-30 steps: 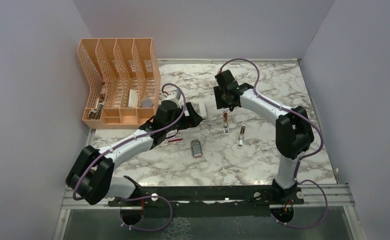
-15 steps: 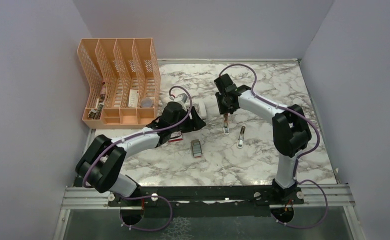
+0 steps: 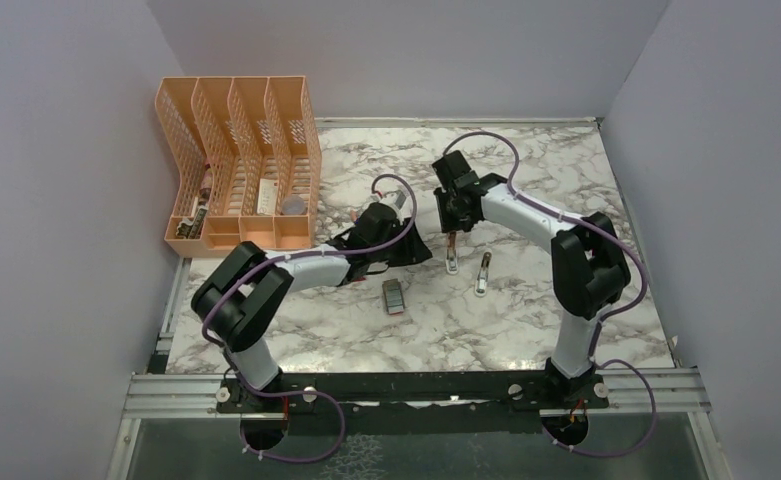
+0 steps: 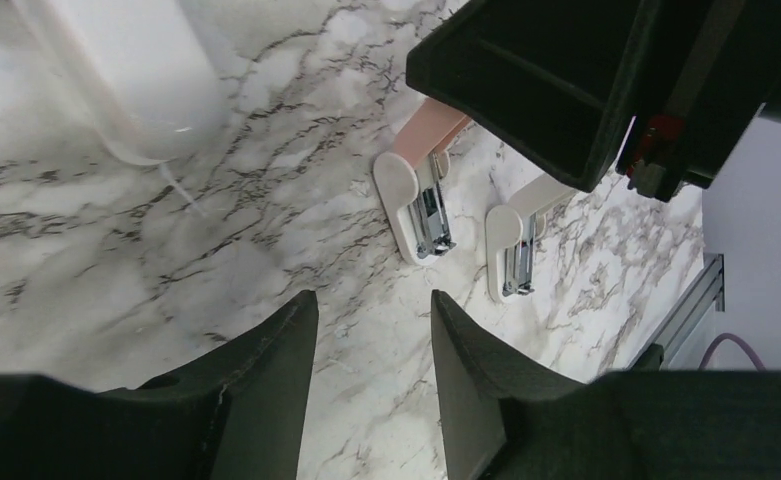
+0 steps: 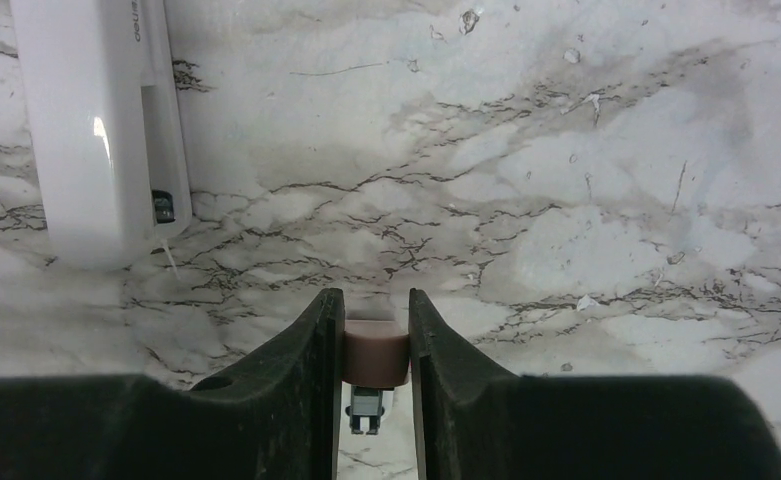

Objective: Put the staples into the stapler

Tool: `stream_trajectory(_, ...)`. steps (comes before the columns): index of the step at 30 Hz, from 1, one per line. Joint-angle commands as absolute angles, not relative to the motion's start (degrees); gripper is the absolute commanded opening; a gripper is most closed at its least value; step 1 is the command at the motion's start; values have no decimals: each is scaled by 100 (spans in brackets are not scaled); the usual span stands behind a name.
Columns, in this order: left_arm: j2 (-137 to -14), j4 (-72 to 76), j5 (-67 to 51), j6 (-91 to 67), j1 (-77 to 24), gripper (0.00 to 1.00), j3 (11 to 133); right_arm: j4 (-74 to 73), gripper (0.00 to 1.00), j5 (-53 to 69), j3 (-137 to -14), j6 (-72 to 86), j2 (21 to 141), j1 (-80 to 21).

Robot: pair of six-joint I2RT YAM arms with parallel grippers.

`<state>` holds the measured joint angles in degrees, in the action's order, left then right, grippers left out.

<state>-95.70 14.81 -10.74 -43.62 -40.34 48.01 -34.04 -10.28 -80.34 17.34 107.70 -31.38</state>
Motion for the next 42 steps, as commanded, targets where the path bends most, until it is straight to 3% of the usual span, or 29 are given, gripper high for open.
stream_trajectory(1,-9962,1871,-901,-4475,-4324,44,5120,-3218,22,-737,-7874,2004,10450,-3151)
stream_trajectory(9,-10628,1921,-906,-4509,-4412,28,5471,-3090,22,-690,-7727,2120,10345,-3146)
stream_trajectory(19,-10977,2106,-1352,-4464,-4432,22,5532,-2945,22,-588,-7648,2221,10245,-3146)
stream_trajectory(31,-10922,2197,-1377,-4481,-4438,21,5405,-2865,22,-585,-7620,2319,10228,-3146)
stream_trajectory(42,-11158,2127,-1230,-4654,-4430,9,5353,-2751,20,-331,-7334,2444,10008,-3162)
